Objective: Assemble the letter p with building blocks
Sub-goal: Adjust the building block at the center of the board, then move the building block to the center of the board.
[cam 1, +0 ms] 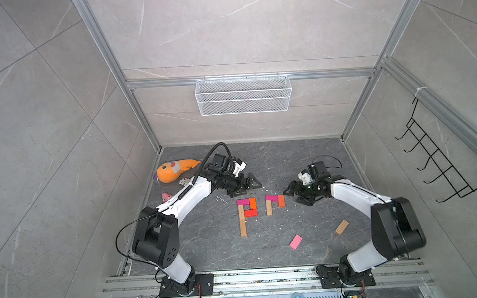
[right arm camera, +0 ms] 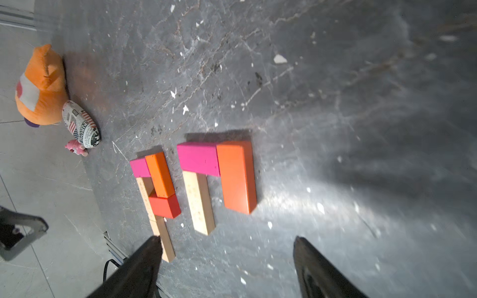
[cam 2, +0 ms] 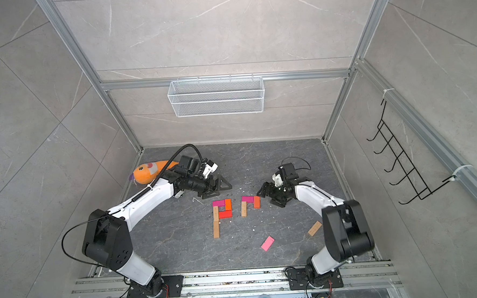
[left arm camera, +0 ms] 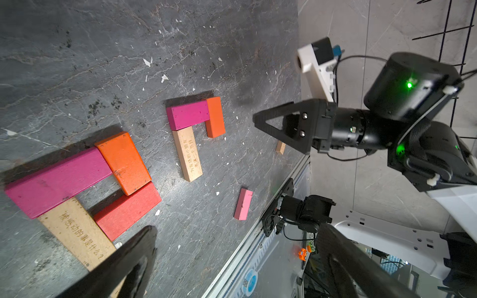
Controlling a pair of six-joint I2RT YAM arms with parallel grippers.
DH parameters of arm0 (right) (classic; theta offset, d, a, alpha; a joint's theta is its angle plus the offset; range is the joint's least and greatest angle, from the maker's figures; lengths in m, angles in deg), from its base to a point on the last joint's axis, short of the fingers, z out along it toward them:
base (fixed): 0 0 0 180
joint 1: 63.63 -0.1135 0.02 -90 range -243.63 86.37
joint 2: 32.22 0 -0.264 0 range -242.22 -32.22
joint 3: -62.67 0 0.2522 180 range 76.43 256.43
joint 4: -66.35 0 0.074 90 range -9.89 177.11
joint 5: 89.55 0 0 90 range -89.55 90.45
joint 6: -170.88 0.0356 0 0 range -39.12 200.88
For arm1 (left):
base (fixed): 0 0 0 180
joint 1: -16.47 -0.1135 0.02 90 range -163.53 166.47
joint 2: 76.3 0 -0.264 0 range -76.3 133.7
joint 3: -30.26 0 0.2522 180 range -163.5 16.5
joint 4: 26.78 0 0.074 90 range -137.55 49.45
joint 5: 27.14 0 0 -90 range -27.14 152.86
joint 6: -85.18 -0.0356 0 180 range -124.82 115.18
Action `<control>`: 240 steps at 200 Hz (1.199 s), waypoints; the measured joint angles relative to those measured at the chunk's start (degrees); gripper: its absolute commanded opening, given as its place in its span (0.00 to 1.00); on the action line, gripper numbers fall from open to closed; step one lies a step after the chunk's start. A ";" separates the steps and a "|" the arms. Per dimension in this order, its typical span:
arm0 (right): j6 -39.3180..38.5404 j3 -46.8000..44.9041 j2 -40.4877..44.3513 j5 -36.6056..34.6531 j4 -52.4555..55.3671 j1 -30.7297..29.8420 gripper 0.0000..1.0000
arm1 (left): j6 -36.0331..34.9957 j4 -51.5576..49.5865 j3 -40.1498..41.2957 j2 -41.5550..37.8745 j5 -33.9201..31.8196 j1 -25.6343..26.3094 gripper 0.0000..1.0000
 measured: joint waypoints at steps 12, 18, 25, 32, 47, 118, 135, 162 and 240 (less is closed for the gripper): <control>-0.15 -3.15 4.63 -0.59 2.12 -0.42 0.85 | -0.26 -0.11 -0.02 -0.94 -0.22 0.04 1.00; -0.17 -4.44 6.27 -0.96 3.28 -0.90 0.85 | -0.33 -0.17 -0.02 -1.31 -0.42 0.13 1.00; -0.35 -6.03 7.89 -1.97 4.96 -1.97 0.85 | -0.42 -0.31 -0.02 -1.66 -0.61 0.20 1.00; -0.35 -7.37 9.07 -2.82 6.25 -3.30 0.85 | -0.44 -0.42 -0.02 -1.90 -0.79 0.24 1.00; -0.31 -10.25 11.23 -4.24 8.46 -6.58 0.85 | -0.44 -0.48 -0.02 -2.12 -1.03 0.26 1.00; 4.37 -20.52 16.20 -5.70 7.02 -14.82 0.85 | -0.44 -0.68 -0.02 -2.12 -1.27 0.76 1.00; 5.18 -20.79 16.24 -5.81 5.53 -17.16 0.85 | -0.44 -0.74 -0.02 -2.12 -1.27 0.85 1.00; 6.25 -21.16 16.28 -6.21 3.82 -20.52 0.84 | -0.44 -0.81 -0.02 -2.12 -1.29 0.90 1.00; 10.71 -23.17 18.91 -8.72 1.55 -27.15 0.81 | -0.44 -0.83 -0.02 -2.12 -1.66 1.11 1.00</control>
